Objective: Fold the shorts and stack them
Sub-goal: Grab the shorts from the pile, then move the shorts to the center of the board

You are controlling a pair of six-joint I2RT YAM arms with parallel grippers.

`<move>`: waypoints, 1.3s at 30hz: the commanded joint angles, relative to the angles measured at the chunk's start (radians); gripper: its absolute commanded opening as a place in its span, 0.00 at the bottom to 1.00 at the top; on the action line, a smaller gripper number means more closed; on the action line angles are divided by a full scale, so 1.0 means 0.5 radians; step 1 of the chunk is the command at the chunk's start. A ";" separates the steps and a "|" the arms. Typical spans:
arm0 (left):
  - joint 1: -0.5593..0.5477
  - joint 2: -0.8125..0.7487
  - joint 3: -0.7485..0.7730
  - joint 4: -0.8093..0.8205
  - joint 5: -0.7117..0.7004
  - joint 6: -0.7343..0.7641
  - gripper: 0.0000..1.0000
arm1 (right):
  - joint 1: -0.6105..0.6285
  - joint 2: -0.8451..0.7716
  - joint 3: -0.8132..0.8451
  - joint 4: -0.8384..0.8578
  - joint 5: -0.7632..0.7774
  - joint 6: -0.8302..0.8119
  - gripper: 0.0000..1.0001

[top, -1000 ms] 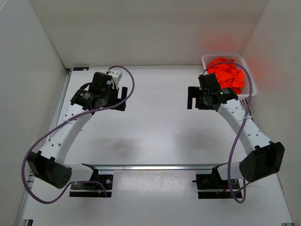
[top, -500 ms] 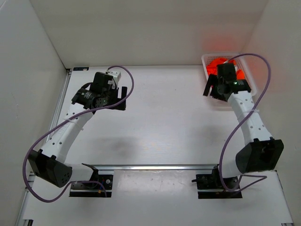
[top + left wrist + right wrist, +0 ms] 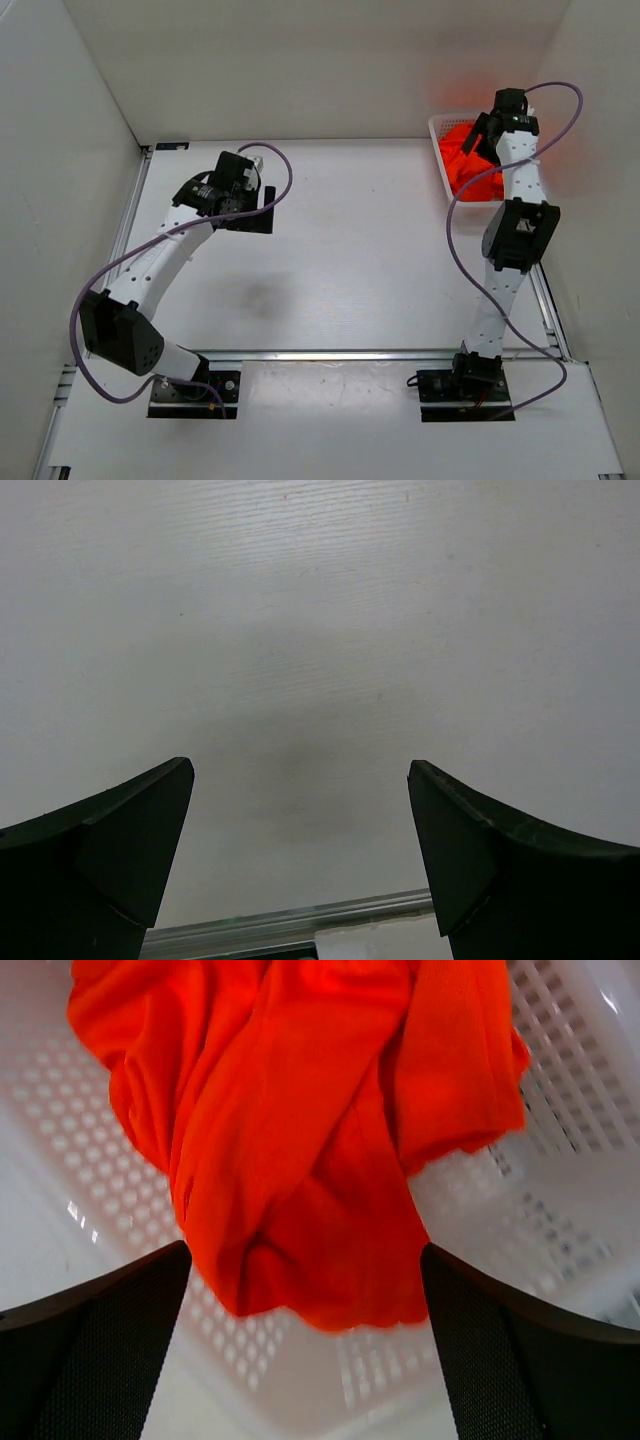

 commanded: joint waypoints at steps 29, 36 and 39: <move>0.032 0.067 0.324 -0.051 -0.134 -0.418 1.00 | 0.198 -0.893 0.329 0.363 -0.846 -0.062 0.00; 0.345 -0.194 0.401 -0.156 -0.220 -0.538 1.00 | 0.674 -1.274 0.087 0.345 -1.086 -0.062 0.00; 0.534 -0.319 0.447 -0.180 -0.147 -0.556 1.00 | 0.901 -1.412 -0.348 0.366 -1.107 -0.062 0.00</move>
